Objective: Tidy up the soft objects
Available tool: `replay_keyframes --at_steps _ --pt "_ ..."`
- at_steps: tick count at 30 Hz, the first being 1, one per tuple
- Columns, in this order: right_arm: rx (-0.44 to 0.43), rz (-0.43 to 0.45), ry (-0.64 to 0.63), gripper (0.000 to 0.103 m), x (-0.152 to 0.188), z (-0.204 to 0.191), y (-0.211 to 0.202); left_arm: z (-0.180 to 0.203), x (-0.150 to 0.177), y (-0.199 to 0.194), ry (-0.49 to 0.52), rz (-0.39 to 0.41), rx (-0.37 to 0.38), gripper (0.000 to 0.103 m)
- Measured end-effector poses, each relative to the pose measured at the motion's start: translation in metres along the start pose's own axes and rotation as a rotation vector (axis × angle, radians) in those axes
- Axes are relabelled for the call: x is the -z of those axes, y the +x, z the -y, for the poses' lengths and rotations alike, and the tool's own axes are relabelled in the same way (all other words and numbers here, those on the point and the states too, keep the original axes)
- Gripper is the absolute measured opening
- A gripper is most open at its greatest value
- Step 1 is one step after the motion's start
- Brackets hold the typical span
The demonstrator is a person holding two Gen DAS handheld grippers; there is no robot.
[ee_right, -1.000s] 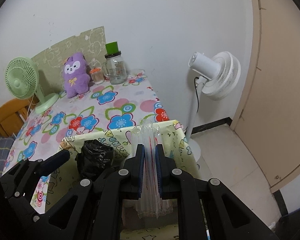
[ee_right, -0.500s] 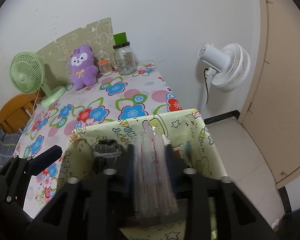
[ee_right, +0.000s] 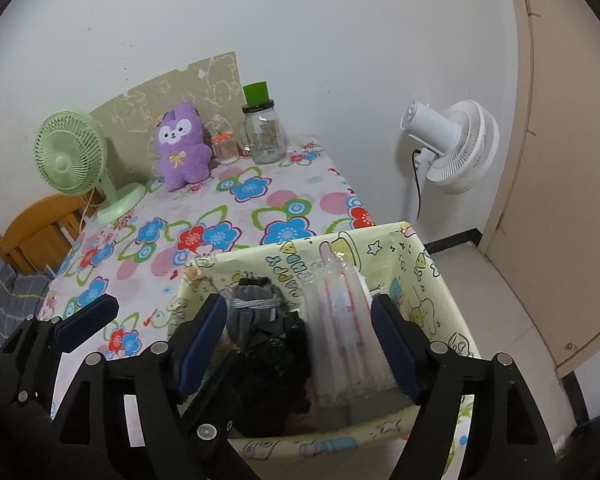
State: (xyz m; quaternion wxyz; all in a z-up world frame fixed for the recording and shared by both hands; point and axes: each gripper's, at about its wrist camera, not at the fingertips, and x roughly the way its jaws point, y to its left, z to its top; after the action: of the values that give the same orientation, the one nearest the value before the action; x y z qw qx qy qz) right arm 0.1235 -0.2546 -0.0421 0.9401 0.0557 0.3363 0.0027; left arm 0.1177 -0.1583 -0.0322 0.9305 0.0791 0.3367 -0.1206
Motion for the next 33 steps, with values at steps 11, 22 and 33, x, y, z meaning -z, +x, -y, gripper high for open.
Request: replay_keyframes --at_steps 11,22,33 --pt "0.018 0.034 -0.038 0.088 0.011 -0.028 -0.021 -0.029 0.013 -0.022 -0.044 0.019 -0.012 0.1" --pt "-0.002 0.09 -0.085 0.093 0.013 -0.065 -0.047 -0.07 0.024 -0.056 -0.104 0.07 -0.057 0.103" --pt "-0.032 0.165 -0.153 0.099 0.012 -0.106 -0.077 -0.117 0.035 -0.098 -0.182 0.136 -0.151 0.103"
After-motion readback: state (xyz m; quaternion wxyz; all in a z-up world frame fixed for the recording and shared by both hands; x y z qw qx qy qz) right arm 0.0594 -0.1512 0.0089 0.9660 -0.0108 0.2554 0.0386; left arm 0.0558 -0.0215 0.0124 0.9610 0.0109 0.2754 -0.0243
